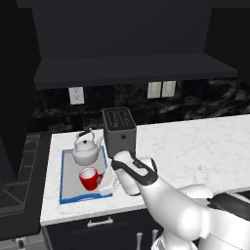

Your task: Pick the kettle from the counter and place it on the tray. Then pick the mug from the cabinet and place it on the tray. Then close the cabinet doors.

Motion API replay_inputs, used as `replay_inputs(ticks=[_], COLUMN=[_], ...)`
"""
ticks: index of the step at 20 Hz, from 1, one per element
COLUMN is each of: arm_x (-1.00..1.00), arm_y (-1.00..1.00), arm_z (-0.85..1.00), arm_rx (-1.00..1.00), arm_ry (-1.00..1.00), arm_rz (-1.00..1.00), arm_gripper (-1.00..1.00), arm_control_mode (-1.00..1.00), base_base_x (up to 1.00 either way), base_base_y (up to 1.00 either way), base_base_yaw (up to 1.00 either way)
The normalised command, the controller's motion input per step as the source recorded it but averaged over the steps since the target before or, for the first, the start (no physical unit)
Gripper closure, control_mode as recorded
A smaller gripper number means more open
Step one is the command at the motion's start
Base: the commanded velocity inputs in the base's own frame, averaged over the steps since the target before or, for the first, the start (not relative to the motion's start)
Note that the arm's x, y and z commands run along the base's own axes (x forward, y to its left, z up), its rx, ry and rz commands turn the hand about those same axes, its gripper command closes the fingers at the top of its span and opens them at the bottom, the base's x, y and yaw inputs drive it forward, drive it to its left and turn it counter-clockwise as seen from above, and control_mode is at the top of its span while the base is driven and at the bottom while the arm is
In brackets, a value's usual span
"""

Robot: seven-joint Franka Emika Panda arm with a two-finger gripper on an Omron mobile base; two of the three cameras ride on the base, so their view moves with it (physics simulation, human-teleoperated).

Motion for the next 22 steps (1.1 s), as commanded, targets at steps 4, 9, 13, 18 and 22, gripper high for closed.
replay_inputs(ticks=[4, 9, 13, 18, 22], arm_x=[0.19, 0.2, 0.13, 0.03, 0.0], arm_y=[0.0, 0.01, 0.02, 0.11, 0.14], arm_z=[-0.11, -0.07, -0.03, -0.05, -0.06], arm_rx=[0.0, 0.0, 0.0, 0.0, 0.0], arm_ry=[0.0, 0.0, 0.0, 0.0, 0.0], arm_rz=[0.0, 0.0, 0.0, 0.0, 0.0], arm_gripper=[1.0, 1.0, 1.0, 1.0, 1.0], arm_control_mode=[-1.0, -1.0, -1.0, -1.0, -1.0], base_base_x=[0.0, 0.0, 0.0, 0.0, 0.0], base_base_y=[0.0, 0.0, 0.0, 0.0, 0.0], base_base_yaw=[0.0, 0.0, 0.0, 0.0, 0.0])
